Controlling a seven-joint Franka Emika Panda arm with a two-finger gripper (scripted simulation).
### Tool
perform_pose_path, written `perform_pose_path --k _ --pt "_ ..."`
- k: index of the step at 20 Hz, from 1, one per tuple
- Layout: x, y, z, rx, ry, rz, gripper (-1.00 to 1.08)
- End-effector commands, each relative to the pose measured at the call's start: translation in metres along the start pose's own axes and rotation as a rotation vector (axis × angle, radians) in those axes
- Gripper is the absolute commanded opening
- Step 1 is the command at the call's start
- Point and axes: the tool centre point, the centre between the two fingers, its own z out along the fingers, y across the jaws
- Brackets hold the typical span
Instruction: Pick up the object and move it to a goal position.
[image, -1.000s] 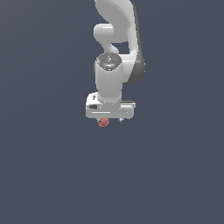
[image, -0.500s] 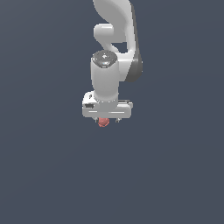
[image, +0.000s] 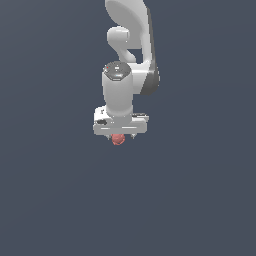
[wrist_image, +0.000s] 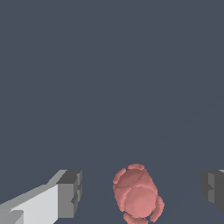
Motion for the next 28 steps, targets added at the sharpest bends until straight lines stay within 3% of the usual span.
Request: perform_pose_path --k 1,16,28 --pt "-0.007 0.003 0.006 0.000 -0.003 -0.039 1.00" --pt "-0.065 0.019 0.052 0.009 -0.021 -0.358 1.00" --pt "-0.085 0.022 0.065 0.015 -0.025 -0.463 1.00"
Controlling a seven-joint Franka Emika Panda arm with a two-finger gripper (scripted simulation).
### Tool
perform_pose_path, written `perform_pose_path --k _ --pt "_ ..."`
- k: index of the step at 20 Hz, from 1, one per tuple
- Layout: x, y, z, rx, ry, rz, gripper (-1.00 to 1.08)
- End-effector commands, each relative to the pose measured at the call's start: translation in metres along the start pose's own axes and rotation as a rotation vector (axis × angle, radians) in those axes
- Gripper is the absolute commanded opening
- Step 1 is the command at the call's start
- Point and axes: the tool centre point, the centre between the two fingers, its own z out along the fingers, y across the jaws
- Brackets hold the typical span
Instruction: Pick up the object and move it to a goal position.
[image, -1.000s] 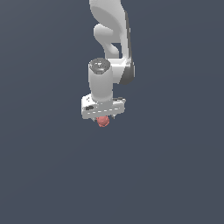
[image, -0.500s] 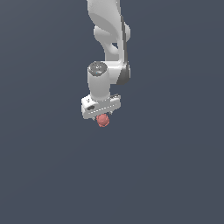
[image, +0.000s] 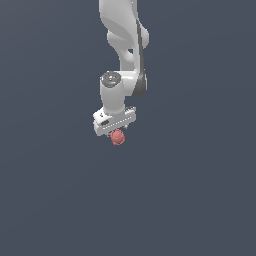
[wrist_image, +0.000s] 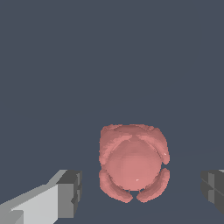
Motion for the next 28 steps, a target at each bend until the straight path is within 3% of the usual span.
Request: perform_pose_path --k 1,21,22,28 --pt "-0.001 0.000 0.001 0.000 0.000 -0.007 1.00" --pt "-0.001 -0.001 0.051 0.000 0.000 -0.007 1.00" --pt "-0.001 -0.001 0.051 0.000 0.000 -0.007 -1.00" --pt "-0.001 -0.001 0.051 0.000 0.000 -0.007 -1.00"
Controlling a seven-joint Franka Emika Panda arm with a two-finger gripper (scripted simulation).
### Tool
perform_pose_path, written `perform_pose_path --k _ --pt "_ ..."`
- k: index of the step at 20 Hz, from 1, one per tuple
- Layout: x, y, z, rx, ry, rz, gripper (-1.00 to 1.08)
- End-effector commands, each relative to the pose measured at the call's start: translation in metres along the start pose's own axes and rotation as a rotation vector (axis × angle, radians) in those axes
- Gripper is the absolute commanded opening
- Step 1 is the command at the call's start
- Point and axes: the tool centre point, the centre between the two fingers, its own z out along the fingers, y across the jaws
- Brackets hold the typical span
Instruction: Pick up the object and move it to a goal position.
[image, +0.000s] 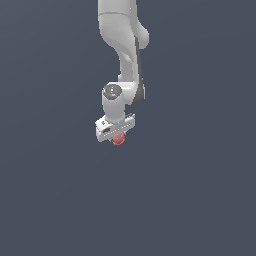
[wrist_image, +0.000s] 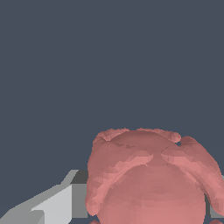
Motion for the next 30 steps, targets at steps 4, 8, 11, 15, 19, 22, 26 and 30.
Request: perform_pose_path --k 4,8,11,15,19,22,26,30 --pt "0.000 0.000 0.000 0.000 0.000 0.000 -1.00" --pt "0.002 -0.003 -0.004 0.000 0.000 0.000 -1.00" --pt "0.006 -0.009 -0.013 0.000 0.000 0.000 -1.00" --pt "0.016 -0.022 -0.032 0.000 0.000 0.000 -1.00" --pt "0.030 -0.042 -0.059 0.000 0.000 -0.001 -1.00" --pt "0.043 -0.059 -0.084 -0.001 -0.001 -0.001 -1.00" --pt "0.062 -0.085 -0.121 -0.001 -0.001 -0.001 -1.00" --pt "0.083 -0.111 -0.159 -0.001 -0.001 -0.002 -1.00"
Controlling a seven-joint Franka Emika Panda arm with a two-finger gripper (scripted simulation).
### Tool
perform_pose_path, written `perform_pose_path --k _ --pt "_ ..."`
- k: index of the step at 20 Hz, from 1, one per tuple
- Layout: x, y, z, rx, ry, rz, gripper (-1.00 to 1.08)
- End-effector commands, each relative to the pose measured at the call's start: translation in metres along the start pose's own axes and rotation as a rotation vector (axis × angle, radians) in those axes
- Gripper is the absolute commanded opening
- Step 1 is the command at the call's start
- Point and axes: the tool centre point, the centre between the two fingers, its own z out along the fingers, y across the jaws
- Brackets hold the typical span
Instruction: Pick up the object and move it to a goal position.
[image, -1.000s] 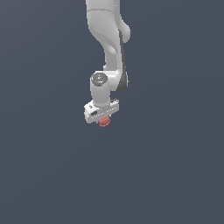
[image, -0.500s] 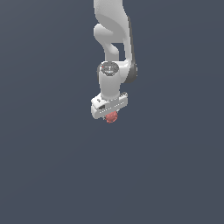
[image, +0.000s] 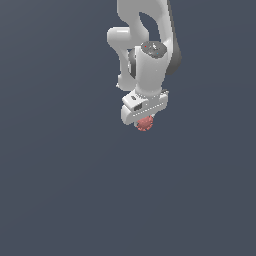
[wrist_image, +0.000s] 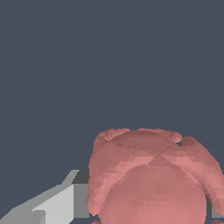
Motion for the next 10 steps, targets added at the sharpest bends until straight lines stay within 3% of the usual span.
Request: perform_pose_path --k 1,10 --pt "0.012 -0.016 -0.024 0.000 -0.001 0.000 -1.00" --pt "0.049 -0.059 -0.088 0.001 0.000 0.000 -1.00"
